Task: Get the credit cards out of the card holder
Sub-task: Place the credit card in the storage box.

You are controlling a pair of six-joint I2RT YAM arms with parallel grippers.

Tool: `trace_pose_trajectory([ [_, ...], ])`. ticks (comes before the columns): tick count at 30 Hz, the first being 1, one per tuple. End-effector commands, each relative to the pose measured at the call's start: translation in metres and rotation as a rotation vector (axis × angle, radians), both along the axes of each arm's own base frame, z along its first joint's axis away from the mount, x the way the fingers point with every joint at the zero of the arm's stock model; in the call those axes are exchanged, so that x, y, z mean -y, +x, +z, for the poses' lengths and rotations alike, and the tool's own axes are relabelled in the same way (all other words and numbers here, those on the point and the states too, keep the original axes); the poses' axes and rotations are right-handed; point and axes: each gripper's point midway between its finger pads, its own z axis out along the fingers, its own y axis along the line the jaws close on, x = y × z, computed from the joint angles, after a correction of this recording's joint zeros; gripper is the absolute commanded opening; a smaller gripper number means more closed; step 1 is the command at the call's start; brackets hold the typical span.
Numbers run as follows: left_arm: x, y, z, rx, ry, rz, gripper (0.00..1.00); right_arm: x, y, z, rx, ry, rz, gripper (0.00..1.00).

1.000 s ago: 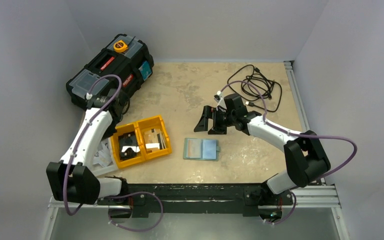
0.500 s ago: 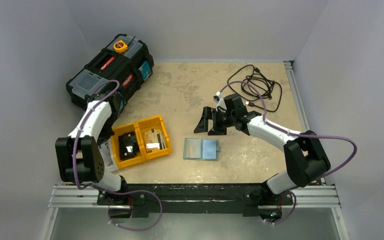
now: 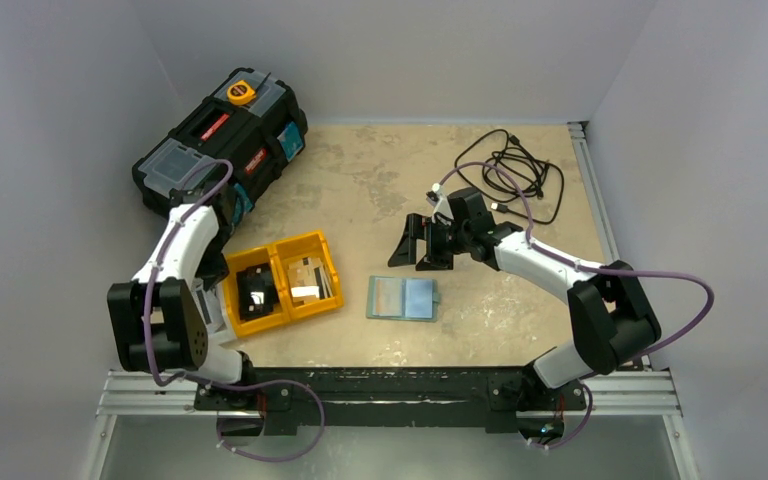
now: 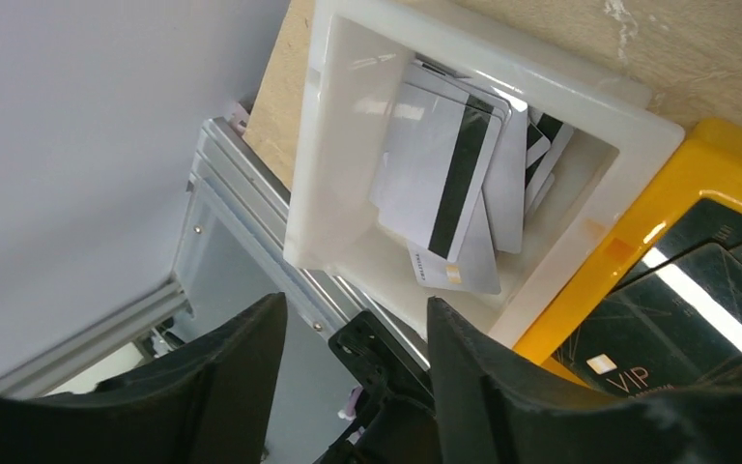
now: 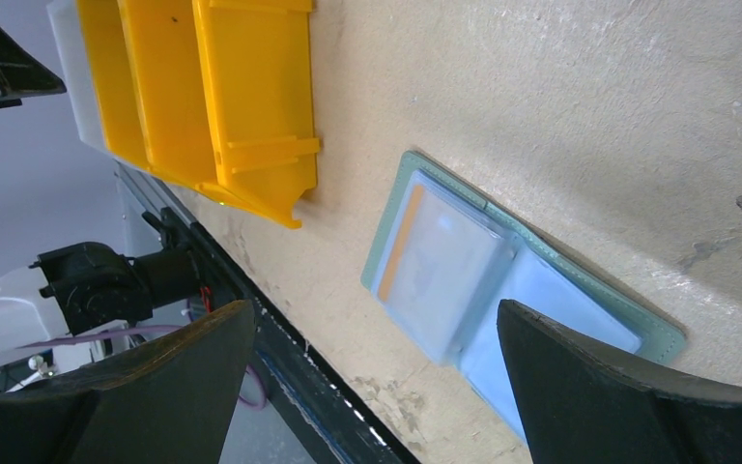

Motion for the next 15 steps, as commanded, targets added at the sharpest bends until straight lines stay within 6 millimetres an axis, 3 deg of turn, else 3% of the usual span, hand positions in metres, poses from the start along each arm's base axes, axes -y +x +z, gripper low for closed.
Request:
trace_pose_trajectory([
  [1,0.008,0.003,0.01,0.115,-0.059,-0.014,0.59,-0.002,0.002,0.002,0.039,-0.007,0.016,0.99],
  [6,0.051,0.023,0.02,0.295,-0.225,-0.157,0.67,0.002,0.007,-0.006,0.065,-0.072,-0.025,0.99],
  [15,0.186,0.043,0.037,0.575,-0.792,-0.473,0.72,-0.006,0.0,-0.019,0.113,-0.207,-0.138,0.99],
])
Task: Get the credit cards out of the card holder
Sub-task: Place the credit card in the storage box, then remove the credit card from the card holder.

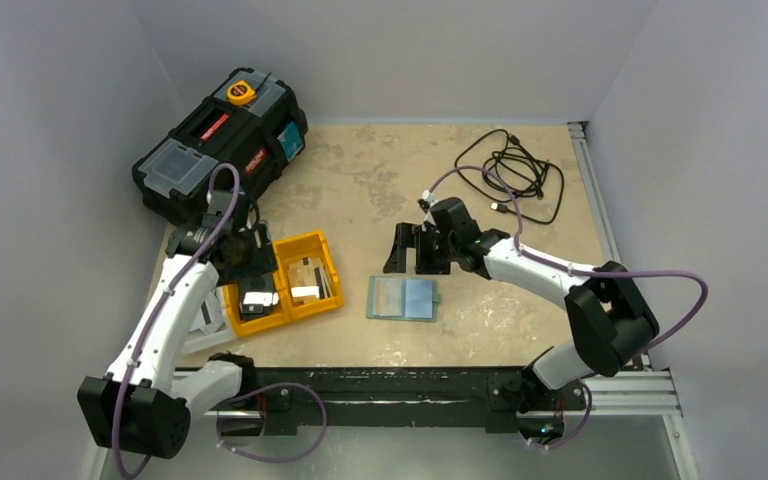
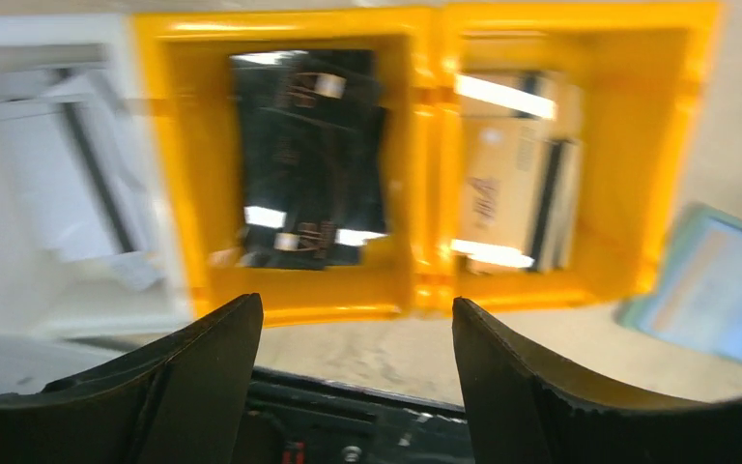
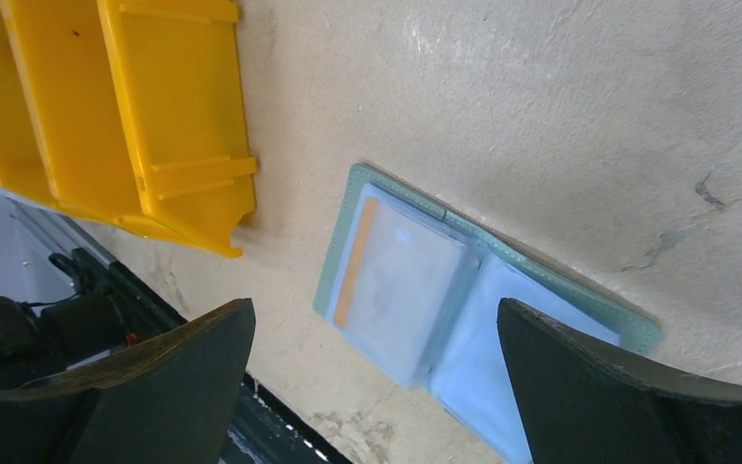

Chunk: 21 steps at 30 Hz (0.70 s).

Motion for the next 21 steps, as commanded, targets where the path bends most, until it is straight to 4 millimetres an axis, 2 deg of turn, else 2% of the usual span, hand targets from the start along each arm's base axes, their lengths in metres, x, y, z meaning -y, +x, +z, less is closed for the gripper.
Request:
trace_pose_trajectory([
  [1,0.076,0.015,0.014,0.137,-0.354,-0.205,0.72,-0.004,-0.002,-0.002,0.052,-0.078,-0.097,0.97],
  [6,0.127,0.012,0.013,0.115,-0.488,-0.346,0.73,-0.014,-0.01,-0.01,0.057,-0.136,-0.18,0.89],
  [13,0.177,0.01,0.01,0.089,-0.617,-0.453,0.73,-0.016,-0.017,-0.026,0.051,-0.246,-0.25,0.7],
  [17,0.191,0.009,0.005,0.074,-0.632,-0.473,0.72,-0.016,-0.02,-0.037,0.036,-0.293,-0.256,0.58],
  [21,0.203,0.008,-0.002,0.054,-0.643,-0.485,0.73,-0.017,-0.021,-0.044,0.033,-0.331,-0.247,0.52],
])
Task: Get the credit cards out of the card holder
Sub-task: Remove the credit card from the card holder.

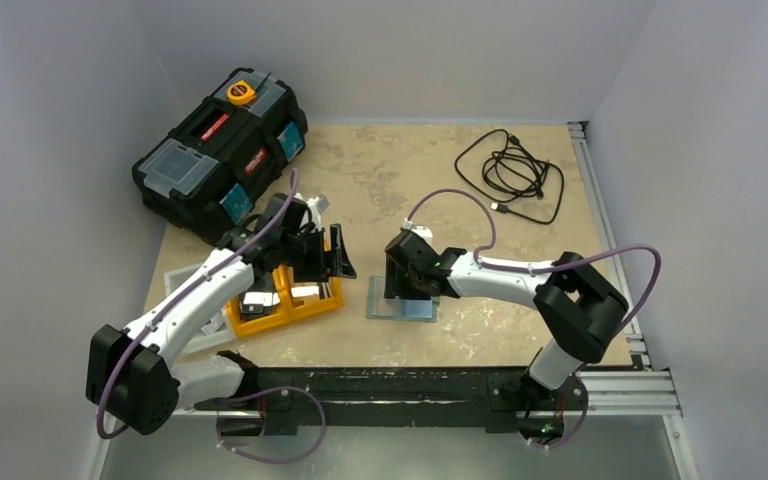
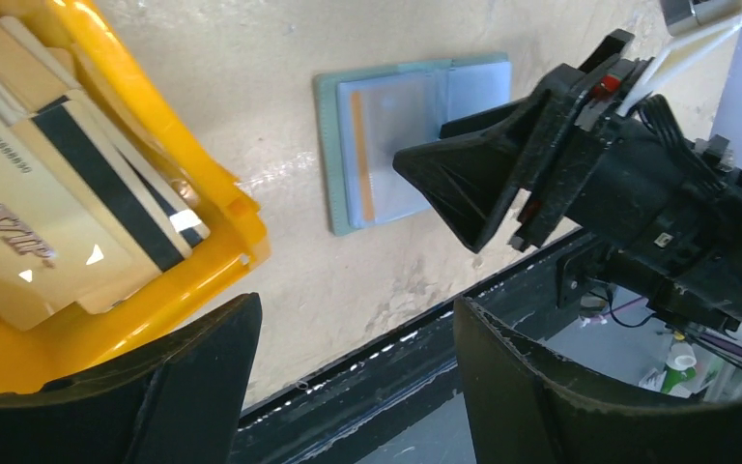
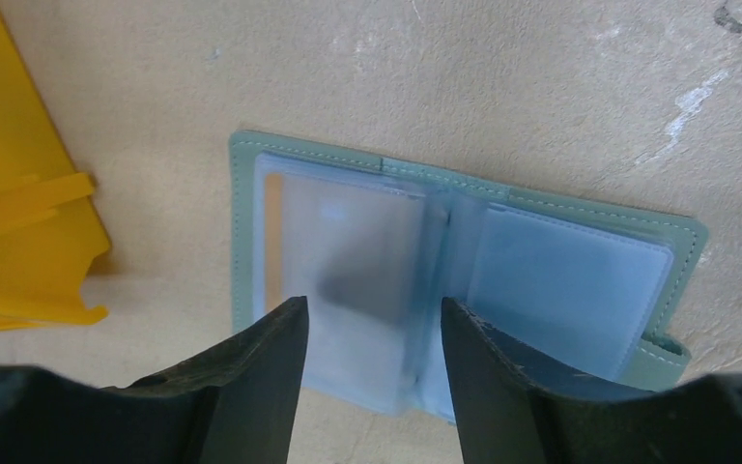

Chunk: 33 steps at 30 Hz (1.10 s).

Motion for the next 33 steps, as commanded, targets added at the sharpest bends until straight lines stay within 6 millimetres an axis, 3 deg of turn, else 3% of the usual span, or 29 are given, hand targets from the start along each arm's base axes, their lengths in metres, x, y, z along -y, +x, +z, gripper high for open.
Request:
trace_pose_trajectory([
  [1,0.022,0.005,0.003,0.011,-0.066,-0.016,0.72,-0.003,0.014,0.009,0.046,-0.032,-0.048,0.5],
  [8,0.04,0.002,-0.006,-0.023,-0.059,-0.037,0.72,0.001,0.004,-0.009,0.005,-0.046,-0.027,0.17],
  [14,0.057,0.0,-0.018,-0.068,-0.068,-0.045,0.69,0.009,-0.002,-0.021,-0.003,-0.016,-0.012,0.01],
  [27,0.101,0.007,-0.052,-0.186,-0.112,-0.071,0.42,0.016,0.002,-0.024,0.013,0.118,0.04,0.0],
  [33,0.113,0.01,-0.073,-0.245,-0.131,-0.072,0.36,0.018,0.003,-0.024,0.014,0.146,0.046,0.0],
])
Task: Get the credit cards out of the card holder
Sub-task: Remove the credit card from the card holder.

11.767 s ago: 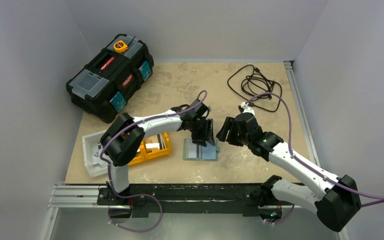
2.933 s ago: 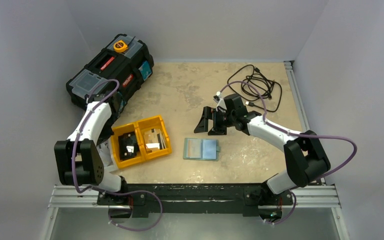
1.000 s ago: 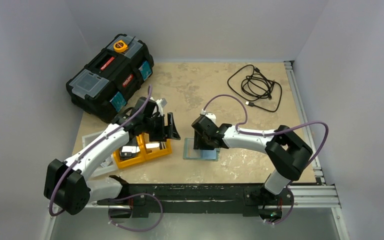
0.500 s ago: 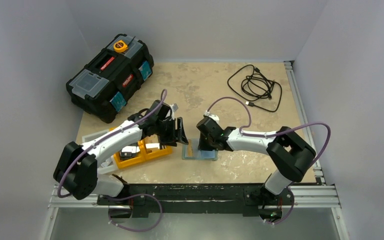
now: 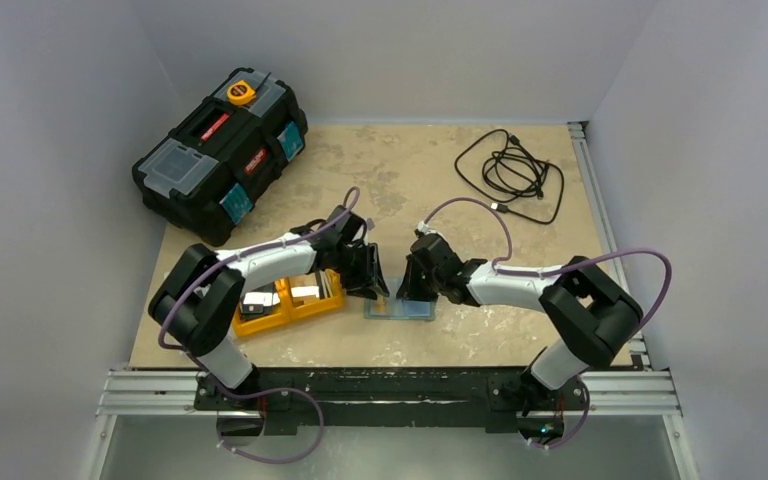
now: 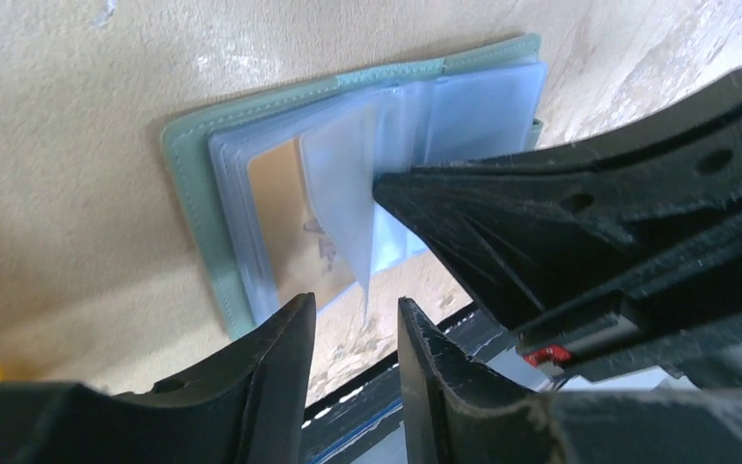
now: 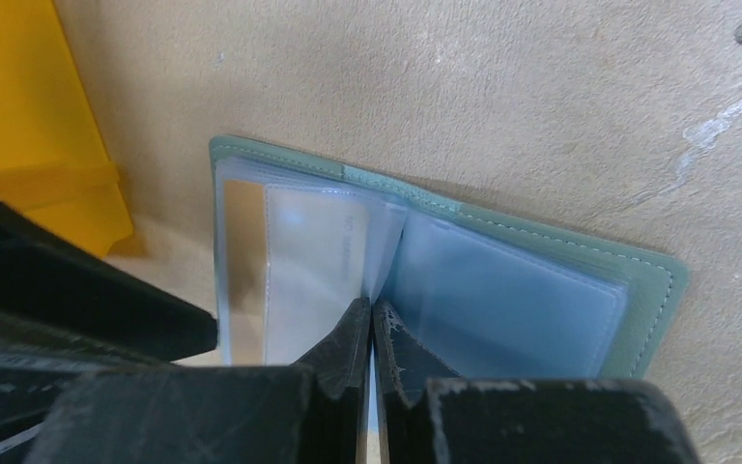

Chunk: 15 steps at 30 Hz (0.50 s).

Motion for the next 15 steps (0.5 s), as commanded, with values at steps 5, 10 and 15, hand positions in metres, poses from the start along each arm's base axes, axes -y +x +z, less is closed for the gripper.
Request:
trace_pose_trajectory([
  [5,0.028,0.014,-0.004,-0.016,-0.085,0.002,0.32,0.008,0.0,-0.006,0.015,-0.008,0.026,0.0],
  [10,0.031,0.014,-0.016,-0.039,-0.069,0.01,0.23,0.005,0.002,0.003,0.036,0.001,0.037,0.0],
  [15,0.031,0.012,-0.016,-0.034,-0.048,0.032,0.02,0.001,0.008,0.027,0.076,0.025,0.041,0.16],
])
